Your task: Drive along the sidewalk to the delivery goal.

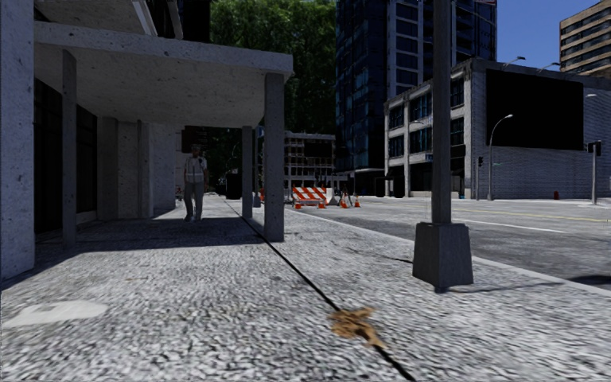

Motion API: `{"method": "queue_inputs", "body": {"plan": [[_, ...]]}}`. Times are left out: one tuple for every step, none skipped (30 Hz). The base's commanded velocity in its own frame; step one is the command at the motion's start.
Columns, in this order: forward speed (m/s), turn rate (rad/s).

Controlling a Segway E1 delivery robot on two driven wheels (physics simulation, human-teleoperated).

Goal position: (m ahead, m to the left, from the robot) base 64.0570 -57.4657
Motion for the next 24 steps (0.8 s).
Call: {"method": "queue_inputs", "body": {"plan": [[1.71,0.00],[1.71,0.00],[1.71,0.00],[1.71,0.00],[1.71,0.00],[1.71,0.00],[1.71,0.00],[1.71,0.00],[1.71,0.00],[1.71,0.00],[1.71,0.00],[1.71,0.00],[1.71,0.00],[1.71,0.00],[1.71,0.00],[1.71,0.00],[1.71,0.00],[1.71,0.00],[1.71,0.00],[1.71,0.00],[1.71,0.00],[1.71,0.00],[1.71,0.00],[1.71,0.00]]}}
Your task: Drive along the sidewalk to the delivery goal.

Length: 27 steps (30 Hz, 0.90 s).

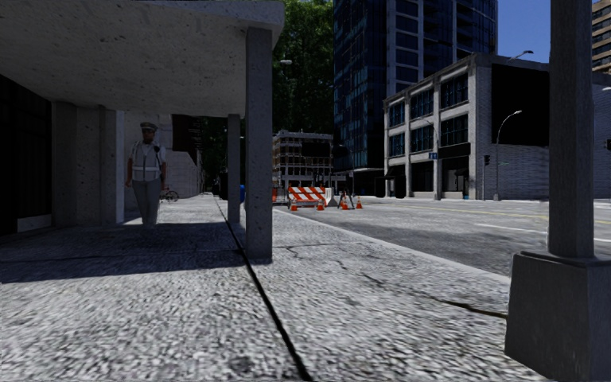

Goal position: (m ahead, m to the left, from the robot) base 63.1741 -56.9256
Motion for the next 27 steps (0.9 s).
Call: {"method": "queue_inputs", "body": {"plan": [[1.71,0.00],[1.71,0.00],[1.71,0.00],[1.71,0.00],[1.71,0.00],[1.71,0.00],[1.71,0.00],[1.71,0.00],[1.71,0.00],[1.71,0.00],[1.71,-0.03],[1.71,-0.03],[1.71,-0.55],[1.71,-0.74],[1.71,-1.20],[1.71,-1.20],[1.71,-1.20],[1.71,-1.20],[1.71,-1.20],[1.71,-1.20],[1.71,-1.16],[1.71,-0.36],[1.71,-0.15],[1.71,-0.05],[1.71,0.00],[1.71,0.00],[1.71,0.00]]}}
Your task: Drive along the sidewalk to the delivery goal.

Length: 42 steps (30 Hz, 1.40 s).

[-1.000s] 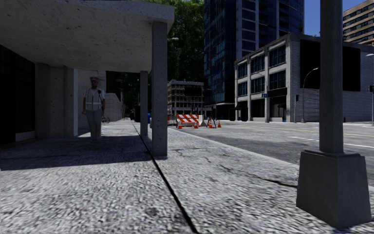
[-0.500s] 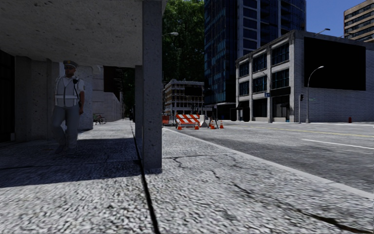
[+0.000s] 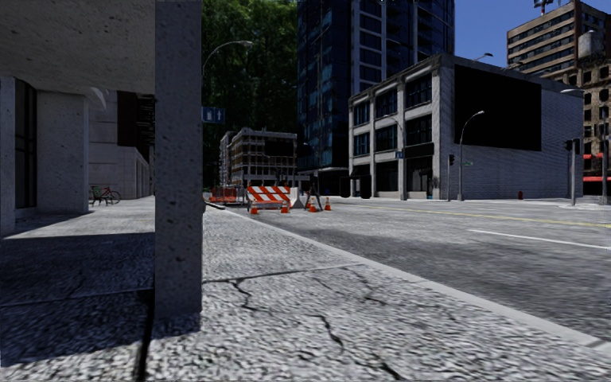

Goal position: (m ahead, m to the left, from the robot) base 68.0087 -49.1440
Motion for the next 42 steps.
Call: {"method": "queue_inputs", "body": {"plan": [[1.71,0.00],[1.71,0.00],[1.71,0.00],[1.71,0.00],[1.71,0.00],[1.71,0.00],[1.71,0.00],[1.71,0.00],[1.71,0.00],[1.71,0.00],[1.71,0.08],[1.71,0.08],[1.71,0.14],[1.71,0.15],[1.71,0.15],[1.71,0.15],[1.71,0.20],[1.71,0.31],[1.71,0.31],[1.71,0.36],[1.71,0.59],[1.71,0.74],[1.71,0.96],[1.71,1.07],[1.71,1.11],[1.71,1.20],[1.71,1.20],[1.71,1.20],[1.71,1.20],[1.71,0.78],[1.71,0.32],[1.71,0.09],[1.71,0.02],[1.71,0.00],[1.71,0.00],[1.71,0.00],[1.71,0.00],[1.71,0.00],[1.71,0.00],[1.71,0.00],[1.71,0.00],[1.71,0.00]]}}
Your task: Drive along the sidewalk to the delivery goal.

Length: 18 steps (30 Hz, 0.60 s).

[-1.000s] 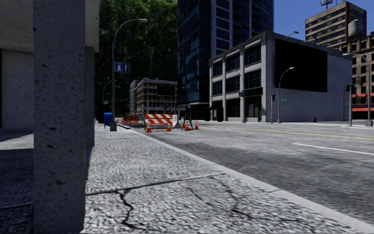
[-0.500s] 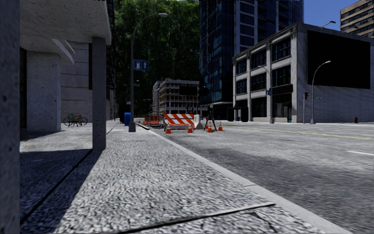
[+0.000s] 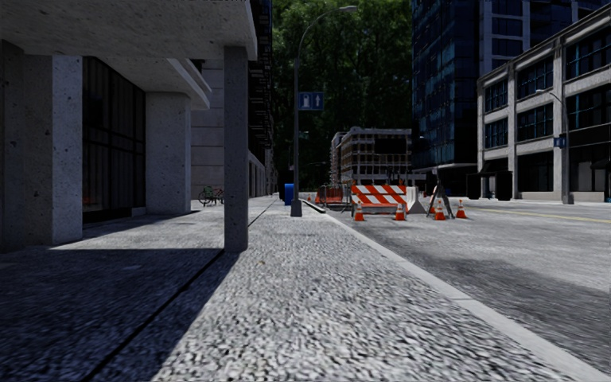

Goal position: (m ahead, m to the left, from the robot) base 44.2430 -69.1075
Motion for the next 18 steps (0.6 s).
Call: {"method": "queue_inputs", "body": {"plan": [[1.71,0.00],[1.71,0.00],[1.71,0.00],[1.71,0.00],[1.71,0.00],[1.71,-0.42],[1.71,-0.42],[1.71,-0.69],[1.71,-1.20],[1.71,-1.20],[1.71,-1.20],[1.71,-1.20],[1.71,-1.13],[1.71,-0.08],[1.71,0.00],[1.71,0.00],[1.71,0.00],[1.71,0.00]]}}
